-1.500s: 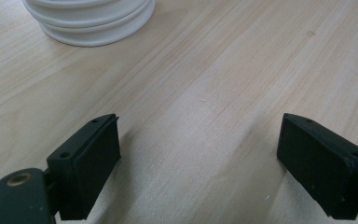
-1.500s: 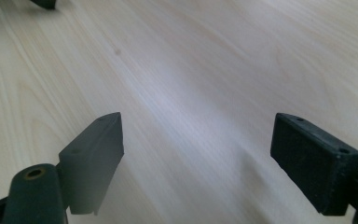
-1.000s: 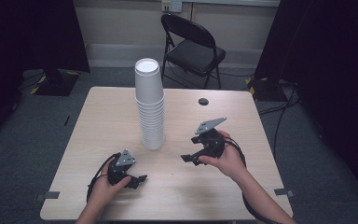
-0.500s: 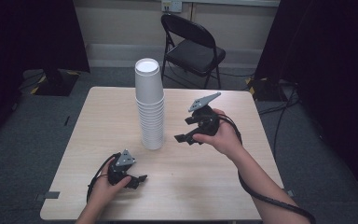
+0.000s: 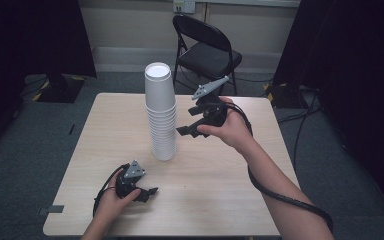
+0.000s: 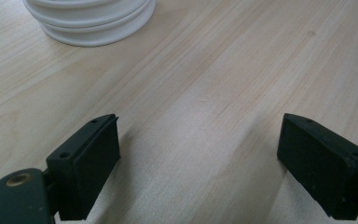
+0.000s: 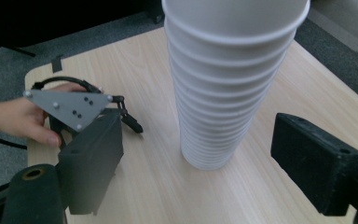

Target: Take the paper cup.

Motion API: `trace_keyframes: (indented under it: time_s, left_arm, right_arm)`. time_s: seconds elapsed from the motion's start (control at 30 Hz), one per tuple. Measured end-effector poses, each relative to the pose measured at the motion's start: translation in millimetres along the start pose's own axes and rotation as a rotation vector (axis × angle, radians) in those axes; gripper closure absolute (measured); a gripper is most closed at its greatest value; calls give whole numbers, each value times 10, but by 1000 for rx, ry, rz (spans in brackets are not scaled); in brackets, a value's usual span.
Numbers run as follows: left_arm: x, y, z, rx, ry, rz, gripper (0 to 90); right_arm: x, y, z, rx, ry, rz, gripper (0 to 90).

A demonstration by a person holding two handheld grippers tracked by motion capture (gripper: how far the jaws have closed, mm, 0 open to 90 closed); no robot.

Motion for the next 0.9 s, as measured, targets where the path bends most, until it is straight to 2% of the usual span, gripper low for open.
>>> trace_keyframes:
  time_s: [0.27,0.37,0.53,0.73,0.9]
  left_arm:
    - [0,1,0,1,0,1,126]
    - [0,-3,0,-1,1,-2,126]
    - [0,1,0,0,1,0,126]
    - [0,2,-1,1,1,1,125]
    - [-1,2,-1,1,1,0,126]
  right_arm:
    - [-38,7,255,-14,-14,-9,165]
    - [-32,-24,367,-19,-22,-32,157]
    - [14,-96,423,-14,-22,-44,150]
    - [96,-240,504,34,-72,-35,149]
    - [172,-275,534,39,-65,-23,147]
Point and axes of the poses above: each handheld gripper's, and its own axes: x roughly forward along the jaws, z roughly out of its top, y roughly to its left, the point moved 10 cm from there along x, roughly forward along the jaws, and after that the axes turned 9 degrees about z, right-handed, at the moved point
